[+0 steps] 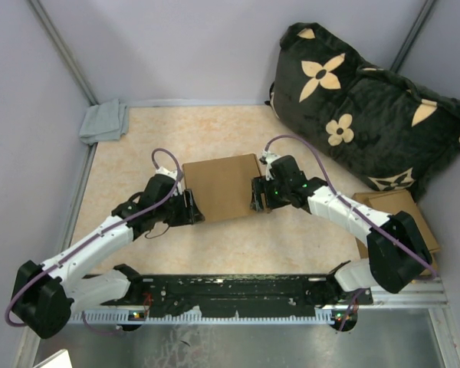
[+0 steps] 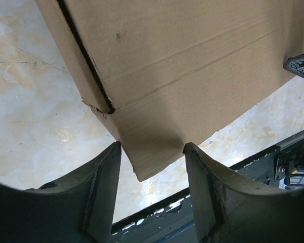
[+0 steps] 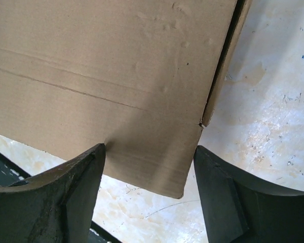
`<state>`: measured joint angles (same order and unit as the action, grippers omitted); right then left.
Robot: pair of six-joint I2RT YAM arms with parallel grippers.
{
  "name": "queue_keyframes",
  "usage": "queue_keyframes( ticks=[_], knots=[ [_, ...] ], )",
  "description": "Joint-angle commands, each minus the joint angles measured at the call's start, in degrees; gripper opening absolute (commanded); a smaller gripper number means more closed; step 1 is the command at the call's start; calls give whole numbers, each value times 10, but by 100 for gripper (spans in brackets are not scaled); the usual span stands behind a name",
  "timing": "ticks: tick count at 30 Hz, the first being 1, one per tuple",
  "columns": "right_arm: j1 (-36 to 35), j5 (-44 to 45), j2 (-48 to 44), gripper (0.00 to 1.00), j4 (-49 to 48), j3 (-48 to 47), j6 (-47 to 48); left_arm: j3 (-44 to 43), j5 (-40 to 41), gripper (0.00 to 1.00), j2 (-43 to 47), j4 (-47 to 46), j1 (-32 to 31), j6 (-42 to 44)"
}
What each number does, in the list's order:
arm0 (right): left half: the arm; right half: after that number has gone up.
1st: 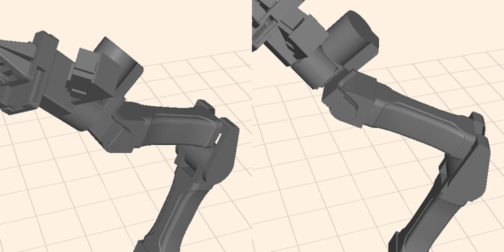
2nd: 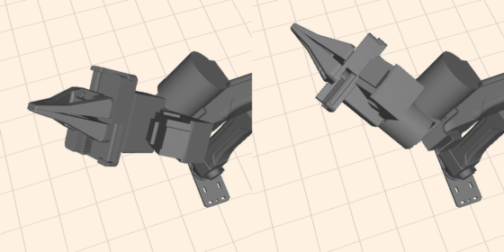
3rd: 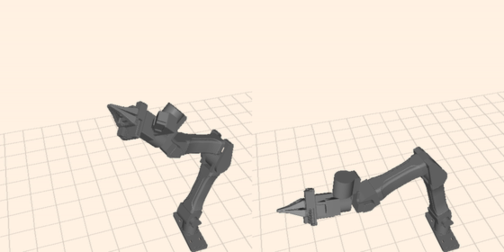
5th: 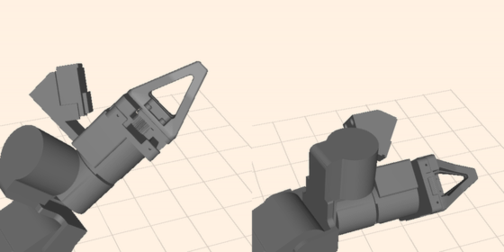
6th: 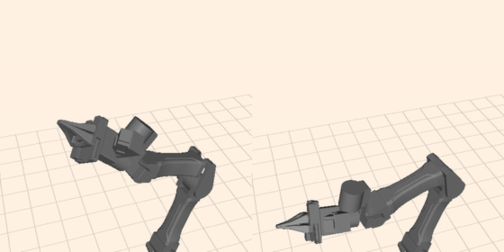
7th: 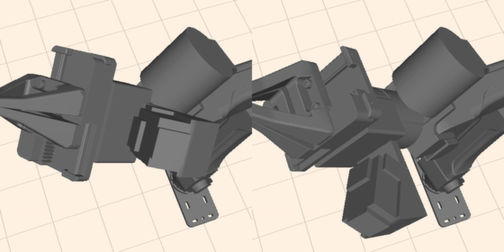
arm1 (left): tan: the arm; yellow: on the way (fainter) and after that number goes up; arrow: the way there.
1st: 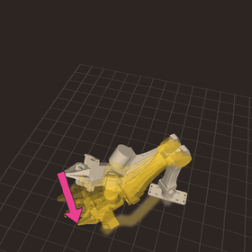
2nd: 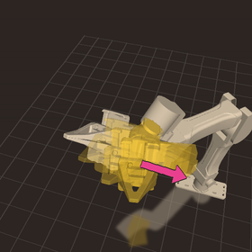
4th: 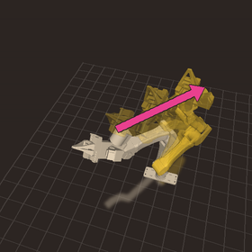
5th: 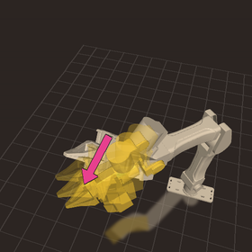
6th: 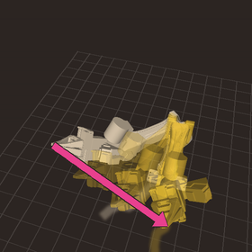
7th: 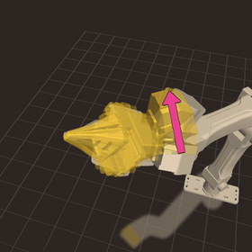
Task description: Fold the paper box
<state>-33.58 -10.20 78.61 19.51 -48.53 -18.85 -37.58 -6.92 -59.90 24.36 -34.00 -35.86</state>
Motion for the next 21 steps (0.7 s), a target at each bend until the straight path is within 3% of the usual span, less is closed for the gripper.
queue_keyframes(
  ticks=[1, 7, 12, 21],
  knots=[
    [-9, -24, -20, 70, -10, -32, -14, -12, -14, 59, 6, -23, -3, -11],
    [-8, -29, -23, 70, 5, -41, -19, -14, -27, 59, 0, -25, -3, -13],
    [-8, -21, -22, 79, 32, -55, -20, -19, -6, 59, -7, -8, -2, -7],
    [-8, 7, 2, 79, 42, -46, -18, 0, 4, 58, -7, -8, 0, -9]
  ],
)
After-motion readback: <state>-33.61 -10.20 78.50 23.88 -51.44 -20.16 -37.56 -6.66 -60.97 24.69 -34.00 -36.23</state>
